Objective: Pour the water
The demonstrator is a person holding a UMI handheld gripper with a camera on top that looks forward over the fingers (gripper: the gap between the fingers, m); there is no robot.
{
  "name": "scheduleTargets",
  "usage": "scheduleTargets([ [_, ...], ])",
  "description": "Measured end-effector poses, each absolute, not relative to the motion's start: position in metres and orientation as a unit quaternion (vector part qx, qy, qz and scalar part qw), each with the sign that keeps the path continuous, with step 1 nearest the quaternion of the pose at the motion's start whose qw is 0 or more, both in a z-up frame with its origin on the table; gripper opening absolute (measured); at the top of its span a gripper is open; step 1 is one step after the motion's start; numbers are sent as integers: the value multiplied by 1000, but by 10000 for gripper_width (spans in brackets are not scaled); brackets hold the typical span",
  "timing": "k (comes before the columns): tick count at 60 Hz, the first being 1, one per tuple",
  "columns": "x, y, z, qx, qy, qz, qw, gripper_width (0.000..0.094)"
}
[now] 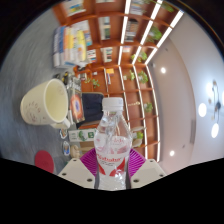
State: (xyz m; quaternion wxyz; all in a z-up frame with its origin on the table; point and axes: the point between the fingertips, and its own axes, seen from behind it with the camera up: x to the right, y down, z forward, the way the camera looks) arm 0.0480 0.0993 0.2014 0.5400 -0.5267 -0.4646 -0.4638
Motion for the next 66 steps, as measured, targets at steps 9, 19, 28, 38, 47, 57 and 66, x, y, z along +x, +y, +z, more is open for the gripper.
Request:
scheduleTargets([
  [9, 65, 94, 200, -663, -299, -251, 639, 385],
  [19, 83, 103, 165, -742, -119, -27, 659, 384],
  [28, 90, 112, 139, -744, -84, 38, 662, 384],
  [38, 72, 114, 121, -742, -89, 69, 661, 383],
  [47, 72, 115, 111, -735, -79, 83, 669, 390],
  [57, 74, 115, 113, -732, -67, 76, 674, 449],
  [66, 73, 104, 104, -751, -67, 64, 654, 595],
])
